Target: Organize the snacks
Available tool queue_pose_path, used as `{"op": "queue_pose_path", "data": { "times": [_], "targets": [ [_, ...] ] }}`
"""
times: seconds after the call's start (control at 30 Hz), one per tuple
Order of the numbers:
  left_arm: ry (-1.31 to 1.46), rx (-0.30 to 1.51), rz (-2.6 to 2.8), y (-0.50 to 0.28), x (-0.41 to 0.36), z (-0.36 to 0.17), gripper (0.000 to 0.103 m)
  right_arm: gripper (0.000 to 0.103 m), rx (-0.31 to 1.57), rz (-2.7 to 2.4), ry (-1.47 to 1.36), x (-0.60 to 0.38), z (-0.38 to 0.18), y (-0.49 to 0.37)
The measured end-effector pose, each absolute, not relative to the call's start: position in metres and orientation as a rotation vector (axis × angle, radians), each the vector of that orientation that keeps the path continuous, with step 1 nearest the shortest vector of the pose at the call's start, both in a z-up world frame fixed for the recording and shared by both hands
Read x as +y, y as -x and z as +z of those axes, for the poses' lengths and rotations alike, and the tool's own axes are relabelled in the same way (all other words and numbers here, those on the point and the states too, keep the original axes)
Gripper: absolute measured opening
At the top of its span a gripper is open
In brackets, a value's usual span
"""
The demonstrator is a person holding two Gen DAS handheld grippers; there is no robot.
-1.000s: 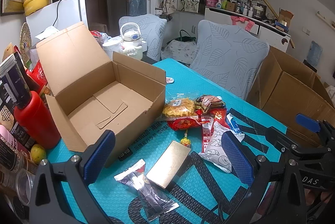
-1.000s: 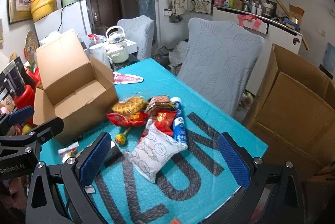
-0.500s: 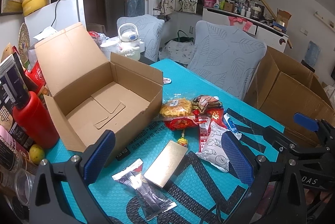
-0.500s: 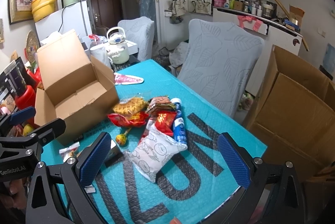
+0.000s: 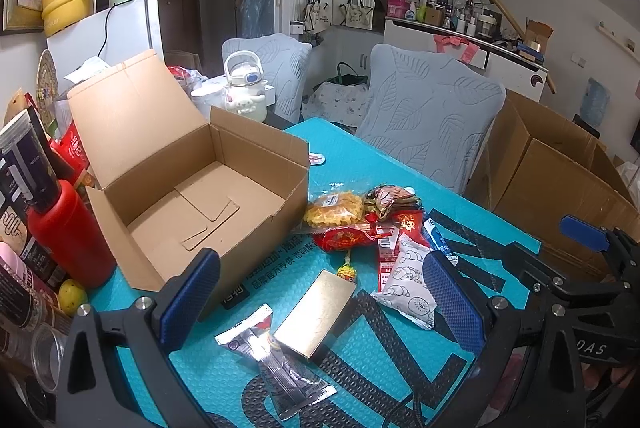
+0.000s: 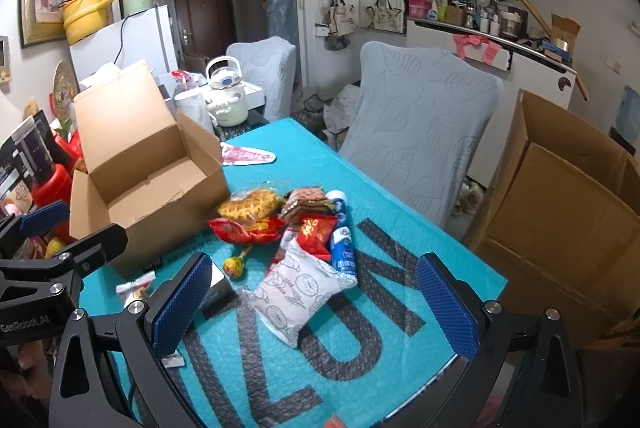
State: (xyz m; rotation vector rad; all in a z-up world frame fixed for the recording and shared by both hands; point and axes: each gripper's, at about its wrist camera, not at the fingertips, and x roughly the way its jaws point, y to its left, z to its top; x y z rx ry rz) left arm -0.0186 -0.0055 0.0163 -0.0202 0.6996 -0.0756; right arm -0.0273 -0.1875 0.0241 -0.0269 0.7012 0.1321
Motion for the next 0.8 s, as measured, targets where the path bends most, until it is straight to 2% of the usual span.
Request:
{"op": "queue_pose_path", "data": {
  "times": [0.57, 0.8],
  "targets": [
    [0.008, 0.673, -0.108, 0.022, -0.017, 0.016, 0.103, 0.103, 0.68, 0.137, 0.021, -0.198, 0.019, 0.034],
    [0.008, 0.703, -0.15, 0.017, -0.024, 0.0, 0.103, 0.103, 0.668, 0.148, -0.007, -0.208, 0.005, 0.036]
  ]
}}
